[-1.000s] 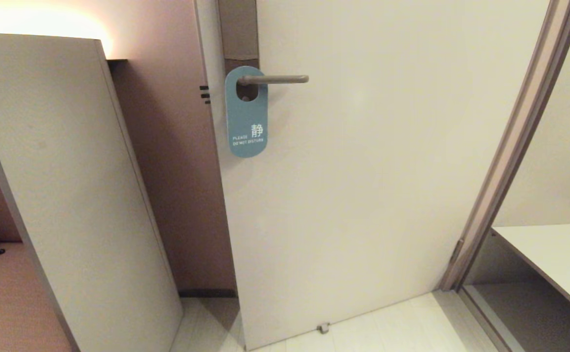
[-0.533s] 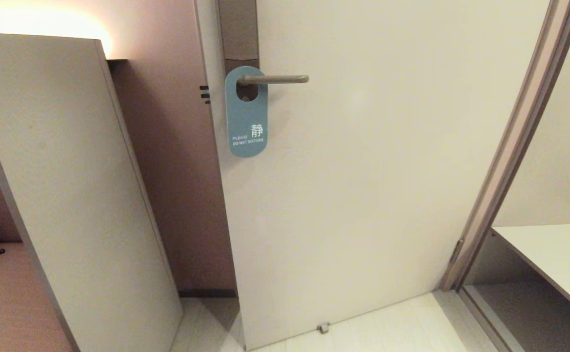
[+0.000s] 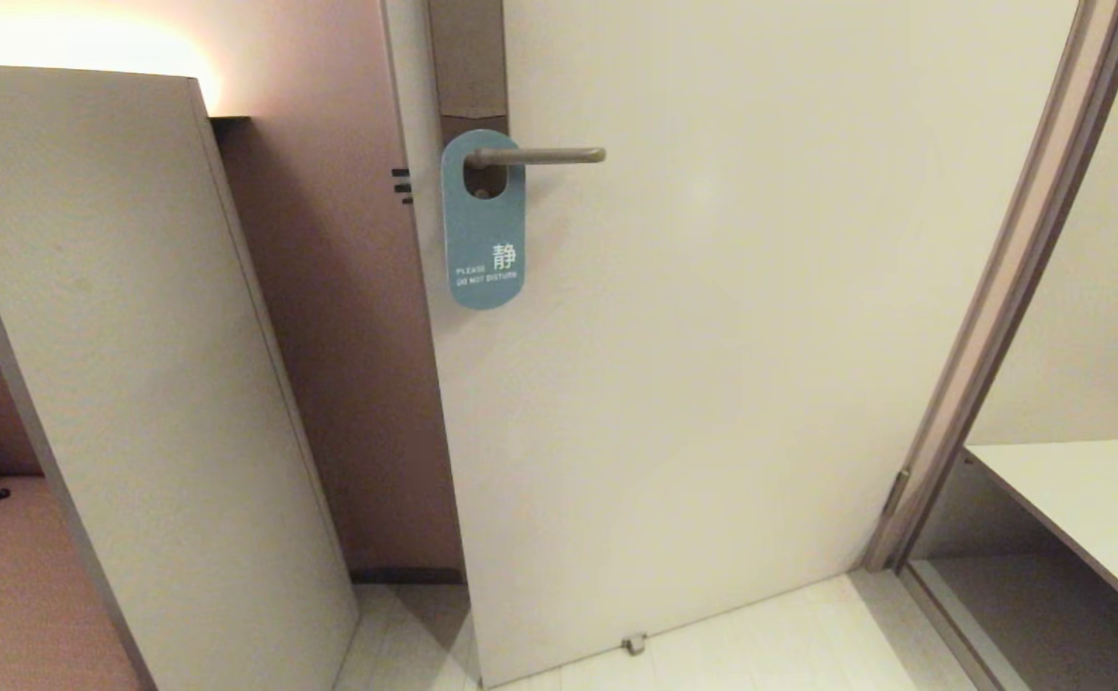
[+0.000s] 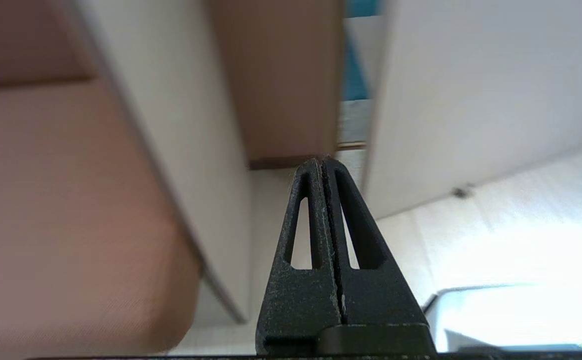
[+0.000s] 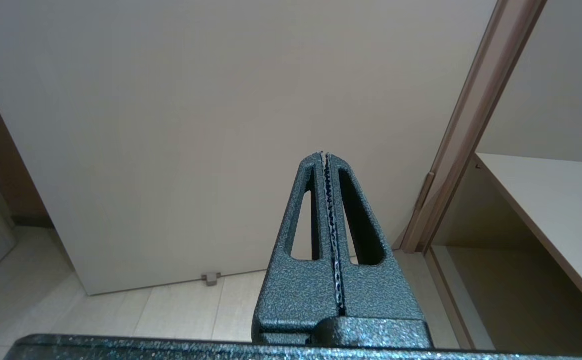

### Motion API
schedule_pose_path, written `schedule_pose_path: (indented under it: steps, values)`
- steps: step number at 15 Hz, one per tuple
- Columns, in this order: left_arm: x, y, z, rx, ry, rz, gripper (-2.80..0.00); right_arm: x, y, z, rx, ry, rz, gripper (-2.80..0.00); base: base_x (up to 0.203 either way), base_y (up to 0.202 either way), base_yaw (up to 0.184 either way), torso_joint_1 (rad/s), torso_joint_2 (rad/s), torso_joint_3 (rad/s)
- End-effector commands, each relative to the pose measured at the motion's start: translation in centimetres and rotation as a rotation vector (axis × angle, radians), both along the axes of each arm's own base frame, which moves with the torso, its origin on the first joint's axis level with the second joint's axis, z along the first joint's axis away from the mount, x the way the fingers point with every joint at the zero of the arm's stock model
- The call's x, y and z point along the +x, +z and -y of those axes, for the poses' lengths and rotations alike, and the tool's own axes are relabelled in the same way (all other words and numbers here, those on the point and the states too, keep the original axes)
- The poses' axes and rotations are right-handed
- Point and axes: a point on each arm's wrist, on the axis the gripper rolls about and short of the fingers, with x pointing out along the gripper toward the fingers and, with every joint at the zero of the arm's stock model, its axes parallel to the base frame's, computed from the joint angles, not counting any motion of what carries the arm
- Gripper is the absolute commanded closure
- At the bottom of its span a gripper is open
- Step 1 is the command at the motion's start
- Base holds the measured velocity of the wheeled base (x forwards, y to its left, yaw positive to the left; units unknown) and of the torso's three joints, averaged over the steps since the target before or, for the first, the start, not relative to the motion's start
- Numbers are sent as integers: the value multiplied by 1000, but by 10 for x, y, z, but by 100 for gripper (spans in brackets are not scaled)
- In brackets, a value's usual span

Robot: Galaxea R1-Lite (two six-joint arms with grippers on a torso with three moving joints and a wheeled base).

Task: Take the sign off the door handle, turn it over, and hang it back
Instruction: Take down the sign

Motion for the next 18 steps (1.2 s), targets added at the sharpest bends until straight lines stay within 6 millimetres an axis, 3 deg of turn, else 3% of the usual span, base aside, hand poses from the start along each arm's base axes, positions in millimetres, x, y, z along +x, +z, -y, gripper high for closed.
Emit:
schedule_pose_path:
  steps: [1, 13, 18]
  values:
    - [-1, 0, 0, -2, -30, 20, 0, 0, 0, 0, -1, 1, 0, 0, 0, 0, 0, 0, 0, 0]
    - [-17, -2, 0, 41, -10, 217, 0, 0, 0, 0, -1, 1, 0, 0, 0, 0, 0, 0, 0, 0]
    - [-18, 20, 0, 45, -12, 237, 0, 0, 0, 0, -1, 1, 0, 0, 0, 0, 0, 0, 0, 0]
